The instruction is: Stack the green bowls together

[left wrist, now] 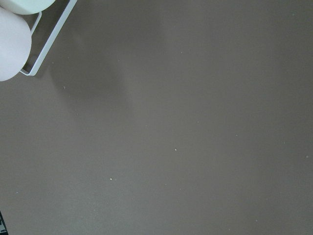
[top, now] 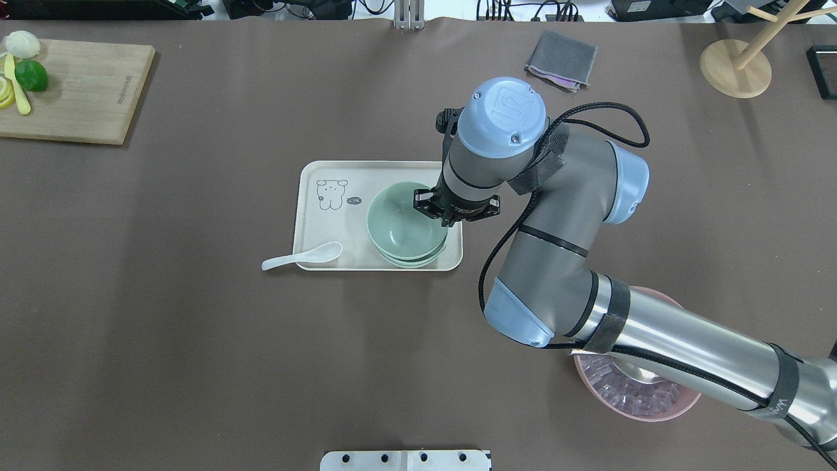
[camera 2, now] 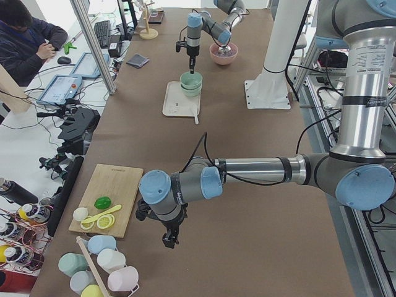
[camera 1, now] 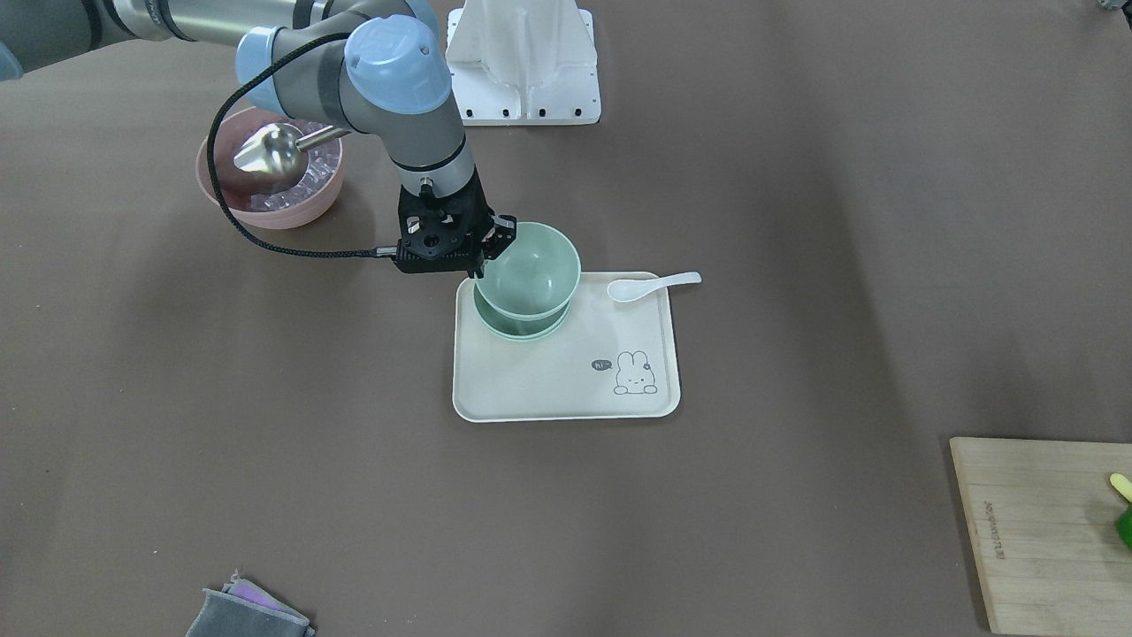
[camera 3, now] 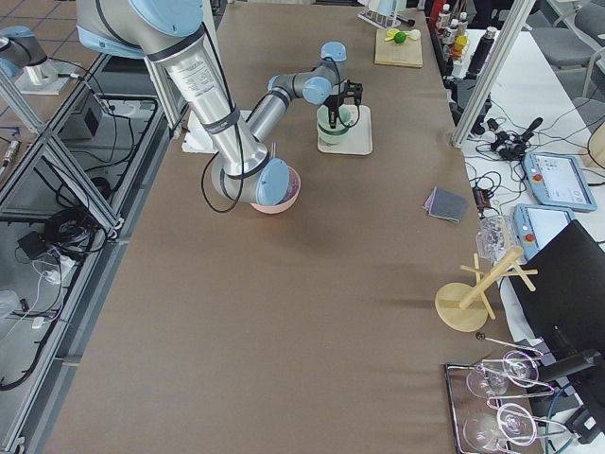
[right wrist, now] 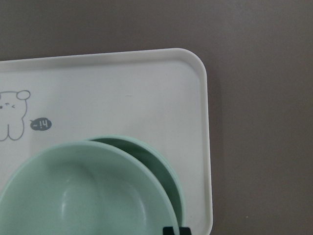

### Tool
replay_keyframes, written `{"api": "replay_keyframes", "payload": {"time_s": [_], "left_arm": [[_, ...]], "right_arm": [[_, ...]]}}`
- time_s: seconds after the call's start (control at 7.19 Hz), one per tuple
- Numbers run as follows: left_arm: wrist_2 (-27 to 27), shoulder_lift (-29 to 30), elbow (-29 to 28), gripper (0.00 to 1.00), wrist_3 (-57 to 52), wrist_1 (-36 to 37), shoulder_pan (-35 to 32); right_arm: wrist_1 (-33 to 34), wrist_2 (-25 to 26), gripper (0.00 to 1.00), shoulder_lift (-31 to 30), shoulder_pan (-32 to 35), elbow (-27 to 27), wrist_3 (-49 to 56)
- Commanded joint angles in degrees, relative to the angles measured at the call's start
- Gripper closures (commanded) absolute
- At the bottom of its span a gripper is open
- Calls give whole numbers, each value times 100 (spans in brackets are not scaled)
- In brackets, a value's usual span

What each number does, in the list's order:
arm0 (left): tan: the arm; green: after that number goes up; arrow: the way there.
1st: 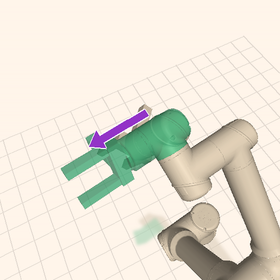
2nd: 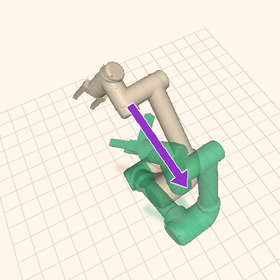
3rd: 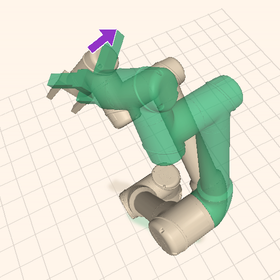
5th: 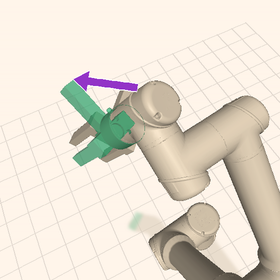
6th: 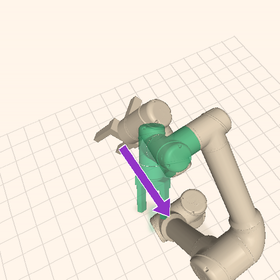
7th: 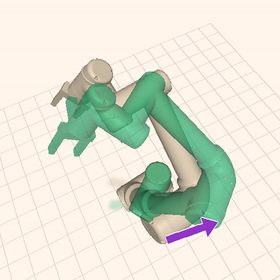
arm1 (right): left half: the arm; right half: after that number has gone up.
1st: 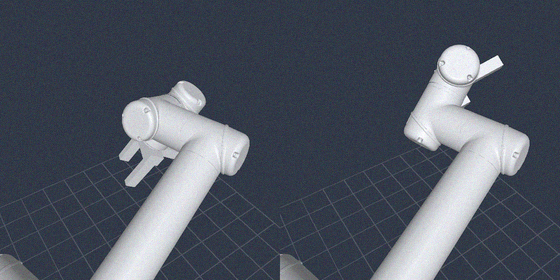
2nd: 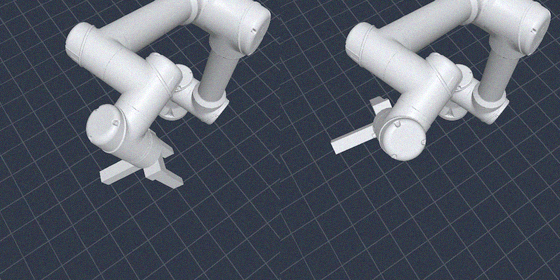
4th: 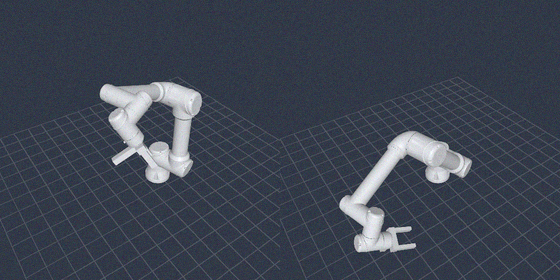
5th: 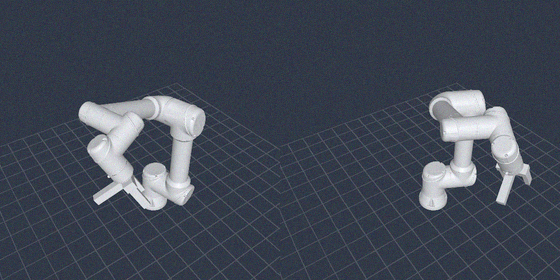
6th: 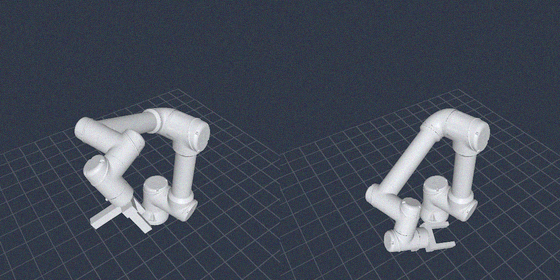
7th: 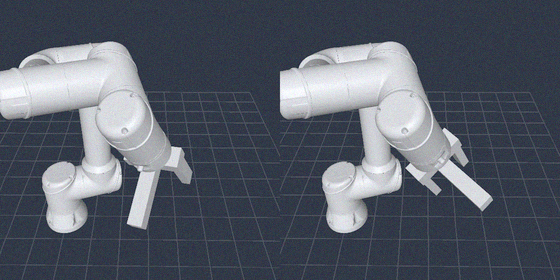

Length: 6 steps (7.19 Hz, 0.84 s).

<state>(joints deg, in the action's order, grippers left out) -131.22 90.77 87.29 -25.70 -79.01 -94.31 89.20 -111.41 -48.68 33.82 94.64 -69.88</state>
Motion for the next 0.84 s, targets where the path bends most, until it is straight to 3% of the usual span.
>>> {"api": "replay_keyframes", "payload": {"time_s": [0.0, 0.7], "left_arm": [[0, 2, 16, 2, 4, 0, 0], [-9, -7, 33, 2, -5, 0, 0]], "right_arm": [[-8, 23, 100, -27, -7, -59, 0], [-35, 199, 100, -36, -130, -86, 0]]}}
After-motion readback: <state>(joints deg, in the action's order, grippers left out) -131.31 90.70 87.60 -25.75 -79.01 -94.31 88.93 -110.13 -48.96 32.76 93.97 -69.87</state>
